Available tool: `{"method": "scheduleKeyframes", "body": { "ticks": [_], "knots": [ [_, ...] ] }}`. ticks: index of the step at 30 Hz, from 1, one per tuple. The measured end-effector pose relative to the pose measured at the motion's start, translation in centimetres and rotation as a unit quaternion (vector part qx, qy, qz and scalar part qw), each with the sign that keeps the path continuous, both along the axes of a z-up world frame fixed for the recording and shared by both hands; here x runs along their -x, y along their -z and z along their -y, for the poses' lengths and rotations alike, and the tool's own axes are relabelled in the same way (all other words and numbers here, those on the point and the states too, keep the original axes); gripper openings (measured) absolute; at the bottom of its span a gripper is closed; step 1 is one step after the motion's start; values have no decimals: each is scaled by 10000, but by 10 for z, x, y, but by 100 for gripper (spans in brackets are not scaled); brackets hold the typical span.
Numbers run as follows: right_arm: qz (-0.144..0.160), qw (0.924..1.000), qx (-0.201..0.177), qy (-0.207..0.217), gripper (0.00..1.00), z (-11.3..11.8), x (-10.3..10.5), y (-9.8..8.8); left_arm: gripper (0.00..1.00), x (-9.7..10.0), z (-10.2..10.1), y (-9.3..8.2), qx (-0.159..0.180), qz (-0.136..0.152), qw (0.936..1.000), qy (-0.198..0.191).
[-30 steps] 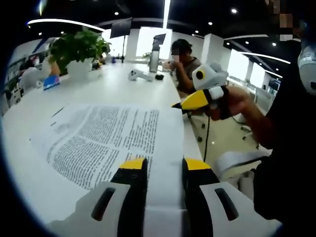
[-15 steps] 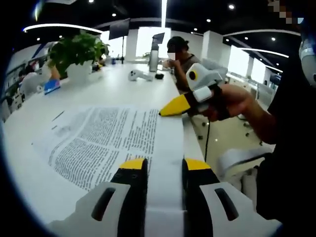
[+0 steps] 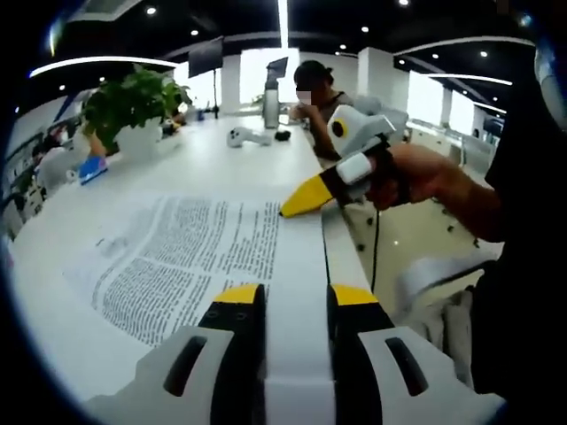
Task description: Flip through the bound document one page at a time
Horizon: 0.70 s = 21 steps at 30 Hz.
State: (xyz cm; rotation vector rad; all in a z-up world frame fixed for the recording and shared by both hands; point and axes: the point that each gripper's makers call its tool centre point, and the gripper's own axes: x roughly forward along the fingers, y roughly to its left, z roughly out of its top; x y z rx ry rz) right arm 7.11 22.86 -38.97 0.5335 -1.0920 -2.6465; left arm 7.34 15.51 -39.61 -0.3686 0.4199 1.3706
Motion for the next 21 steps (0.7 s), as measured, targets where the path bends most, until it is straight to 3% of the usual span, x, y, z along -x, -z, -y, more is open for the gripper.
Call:
{"method": "scheduleKeyframes", "body": {
  "ticks": [3,11,13,15,21],
  "knots": [
    [42,10000,-59,0,1,0,0,0,31,1,0,0,-40,6,10000,-38],
    [120,9998,-147,29,1,-1,0,2,29,-3,8,-8,-128,414,9982,-420],
    [161,9998,-139,33,1,-1,0,2,29,-3,11,-18,-280,218,9986,-387],
    [168,9998,-123,67,1,-1,-1,2,29,-1,16,-30,-464,215,9977,-445],
    [168,9996,-200,136,1,-2,0,2,26,1,48,-46,-852,587,9916,-782]
  ]
}}
